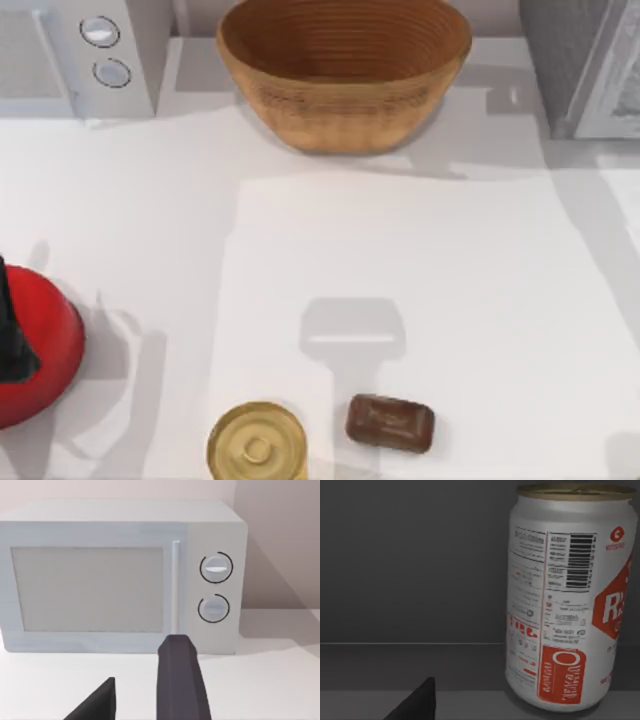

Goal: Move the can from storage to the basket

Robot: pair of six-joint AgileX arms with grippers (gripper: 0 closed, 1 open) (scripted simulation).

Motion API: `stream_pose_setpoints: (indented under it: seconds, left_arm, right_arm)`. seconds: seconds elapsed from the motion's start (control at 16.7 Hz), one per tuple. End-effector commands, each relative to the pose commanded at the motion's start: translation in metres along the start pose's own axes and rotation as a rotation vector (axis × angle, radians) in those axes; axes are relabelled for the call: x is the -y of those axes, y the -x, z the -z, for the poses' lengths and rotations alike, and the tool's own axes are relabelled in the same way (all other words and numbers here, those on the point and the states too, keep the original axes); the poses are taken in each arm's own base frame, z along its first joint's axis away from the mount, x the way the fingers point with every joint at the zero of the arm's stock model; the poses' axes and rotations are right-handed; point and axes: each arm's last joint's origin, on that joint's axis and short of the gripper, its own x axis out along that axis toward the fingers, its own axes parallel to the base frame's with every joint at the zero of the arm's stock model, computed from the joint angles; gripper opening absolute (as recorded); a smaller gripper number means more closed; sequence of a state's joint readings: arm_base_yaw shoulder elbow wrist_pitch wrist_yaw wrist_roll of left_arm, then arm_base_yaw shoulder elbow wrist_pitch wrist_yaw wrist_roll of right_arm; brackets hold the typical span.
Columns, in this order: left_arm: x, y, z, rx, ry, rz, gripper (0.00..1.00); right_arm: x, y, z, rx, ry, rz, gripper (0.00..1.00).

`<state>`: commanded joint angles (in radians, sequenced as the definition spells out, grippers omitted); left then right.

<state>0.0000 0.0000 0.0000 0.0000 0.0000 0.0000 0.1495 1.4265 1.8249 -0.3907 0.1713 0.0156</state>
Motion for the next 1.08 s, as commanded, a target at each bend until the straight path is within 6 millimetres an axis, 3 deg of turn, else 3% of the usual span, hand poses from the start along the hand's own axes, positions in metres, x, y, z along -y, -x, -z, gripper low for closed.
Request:
stream_pose_setpoints:
  seconds: [0.3,0.66,1.08]
  left_arm:
    - [0.0,0.0,0.0,0.0,0.0,0.0,1.0]
    - [0.0,0.0,0.0,0.0,0.0,0.0,1.0]
    - [0.0,0.0,0.0,0.0,0.0,0.0,1.0]
  right_arm:
    - [0.008,-0.048,0.006,-0.002,0.0,0.009,1.0]
    - [0.007,-0.053,0.007,-0.004,0.001,0.008,1.0]
    - [0.008,-0.098,0.005,-0.001,0.0,0.009,1.0]
